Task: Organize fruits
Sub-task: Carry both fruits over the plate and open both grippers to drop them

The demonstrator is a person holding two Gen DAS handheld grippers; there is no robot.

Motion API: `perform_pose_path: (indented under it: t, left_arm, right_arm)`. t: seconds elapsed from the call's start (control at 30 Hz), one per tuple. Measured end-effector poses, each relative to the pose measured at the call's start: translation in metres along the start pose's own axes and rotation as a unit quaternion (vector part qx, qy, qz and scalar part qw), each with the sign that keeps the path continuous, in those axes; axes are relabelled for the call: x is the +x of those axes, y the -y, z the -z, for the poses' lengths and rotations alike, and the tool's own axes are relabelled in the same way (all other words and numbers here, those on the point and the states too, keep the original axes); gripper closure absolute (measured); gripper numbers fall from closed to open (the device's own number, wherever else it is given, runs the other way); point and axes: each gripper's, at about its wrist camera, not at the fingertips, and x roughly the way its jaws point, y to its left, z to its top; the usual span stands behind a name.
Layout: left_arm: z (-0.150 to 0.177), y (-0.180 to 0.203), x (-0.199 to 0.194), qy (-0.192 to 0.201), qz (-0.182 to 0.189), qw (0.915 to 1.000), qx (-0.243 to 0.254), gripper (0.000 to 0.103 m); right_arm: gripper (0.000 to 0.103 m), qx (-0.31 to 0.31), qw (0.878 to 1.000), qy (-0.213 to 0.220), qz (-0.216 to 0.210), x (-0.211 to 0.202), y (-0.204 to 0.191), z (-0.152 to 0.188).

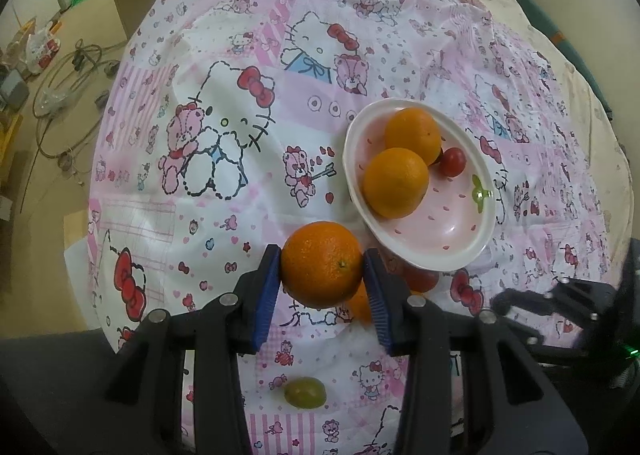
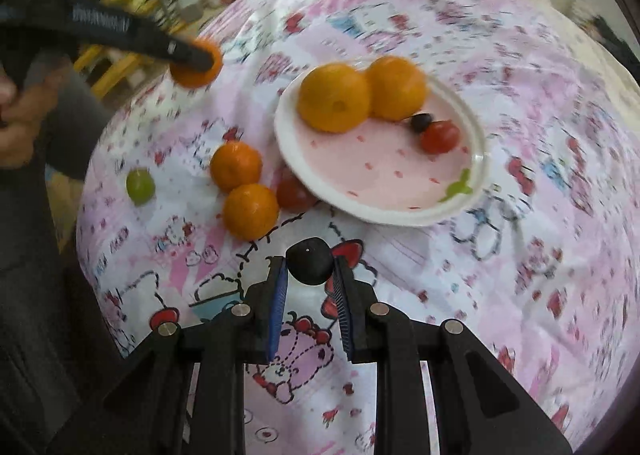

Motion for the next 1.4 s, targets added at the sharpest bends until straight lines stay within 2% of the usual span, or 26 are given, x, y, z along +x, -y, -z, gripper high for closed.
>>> perform_pose_path:
  t: [0.17,0.33,0.47,0.6,0.77,0.97,1.4]
  left_arm:
    - [0.001,0.004,0.000,0.006,-0.018,0.9997,0.013,0.066]
    - [-0.003,0.006,-0.004,0.010,-0.022,0.9995,0.021,0.066]
    - [-0.018,0.009,-0.008,0.017,-0.018,0.9993,0.027,0.066]
    - [-0.037,0.018,-0.009,0.014,-0.010,0.9989,0.043,0.066]
    - [-0.069,0.029,-0.008,0.012,0.000,0.9984,0.055,0.066]
    - [-0.101,0.037,0.019,-0.010,0.005,0.9986,0.052,0.066]
    - [-0.113,0.048,0.082,-0.051,-0.006,0.9969,0.059,0.066]
  right_arm:
    - [0.079,0.068,0.997,0.038,0.022,-0.026,0.012,0.007]
    - [0.079,0.138,0.986,0.084,0.040,-0.047,0.032,0.004]
    - [0.079,0.180,0.975,0.120,0.050,-0.060,0.054,-0.001]
    - [0.079,0.207,0.967,0.139,0.055,-0.064,0.074,-0.010]
    - [0.079,0.232,0.961,0.144,0.049,-0.062,0.098,-0.024]
    - [0.079,0.224,0.963,0.142,0.045,-0.048,0.112,-0.044]
    - [0.079,0.207,0.974,0.090,0.024,0.009,0.128,-0.068]
